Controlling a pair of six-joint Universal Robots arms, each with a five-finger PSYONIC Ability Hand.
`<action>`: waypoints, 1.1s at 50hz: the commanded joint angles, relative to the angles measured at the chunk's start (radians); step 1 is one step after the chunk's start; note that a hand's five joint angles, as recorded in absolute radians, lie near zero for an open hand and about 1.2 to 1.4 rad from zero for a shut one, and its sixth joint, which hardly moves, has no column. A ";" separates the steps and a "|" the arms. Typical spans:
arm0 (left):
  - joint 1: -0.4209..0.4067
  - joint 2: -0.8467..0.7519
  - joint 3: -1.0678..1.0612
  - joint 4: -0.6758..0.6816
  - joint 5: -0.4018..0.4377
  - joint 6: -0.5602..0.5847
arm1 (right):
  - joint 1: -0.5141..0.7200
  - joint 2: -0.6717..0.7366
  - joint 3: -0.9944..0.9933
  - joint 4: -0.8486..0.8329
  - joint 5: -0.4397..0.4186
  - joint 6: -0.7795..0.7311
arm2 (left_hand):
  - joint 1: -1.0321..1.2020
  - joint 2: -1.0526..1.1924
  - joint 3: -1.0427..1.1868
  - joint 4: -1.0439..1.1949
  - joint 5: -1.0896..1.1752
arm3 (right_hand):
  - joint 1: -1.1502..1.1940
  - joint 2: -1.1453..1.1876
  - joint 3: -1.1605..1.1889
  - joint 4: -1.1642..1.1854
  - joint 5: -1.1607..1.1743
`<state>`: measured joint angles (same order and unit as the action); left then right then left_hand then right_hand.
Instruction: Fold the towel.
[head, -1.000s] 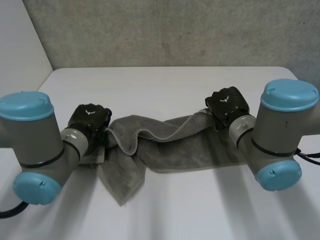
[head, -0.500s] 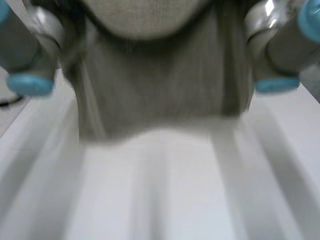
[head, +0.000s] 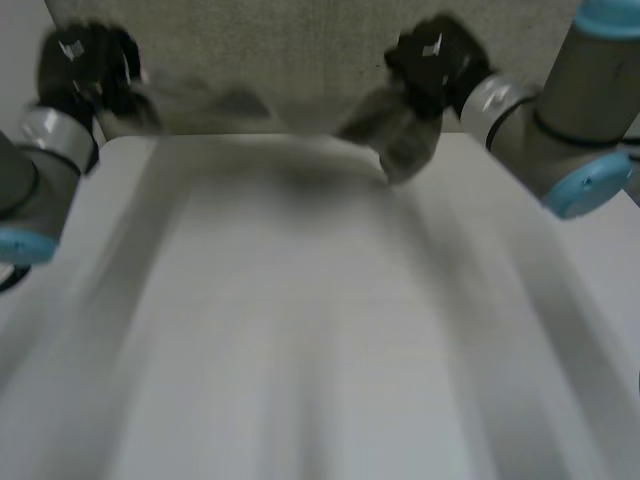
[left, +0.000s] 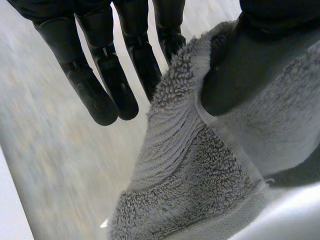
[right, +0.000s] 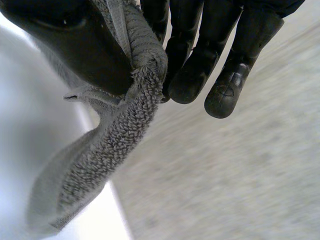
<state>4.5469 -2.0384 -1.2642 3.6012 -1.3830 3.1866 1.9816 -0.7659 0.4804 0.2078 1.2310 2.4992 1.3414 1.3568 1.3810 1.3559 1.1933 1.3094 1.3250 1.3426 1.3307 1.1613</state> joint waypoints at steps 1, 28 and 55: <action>0.021 -0.113 -0.188 0.053 0.035 0.215 | 0.002 0.000 0.297 -0.053 -0.042 -0.048 | 0.055 0.039 0.015 0.040 0.028 | 0.087 0.071 0.054 0.066 0.060; 0.063 -0.015 -0.471 0.077 0.104 0.490 | -0.046 -0.362 0.951 -0.071 0.111 -0.068 | 0.055 0.039 0.015 0.040 0.028 | 0.087 0.071 0.054 0.066 0.060; 0.004 -0.109 -0.434 0.073 0.105 0.375 | -0.096 -0.369 1.015 -0.090 0.111 -0.028 | -0.526 -0.541 -0.566 -0.540 -0.552 | 0.087 0.071 0.054 0.066 0.060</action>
<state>4.5611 -2.1405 -1.6999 3.6739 -1.2790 3.5611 1.8872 -1.1326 1.5027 0.1276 1.3395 2.4571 0.8378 0.8321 0.8351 0.8464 0.6560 1.3094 1.3251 1.3426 1.3308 1.1604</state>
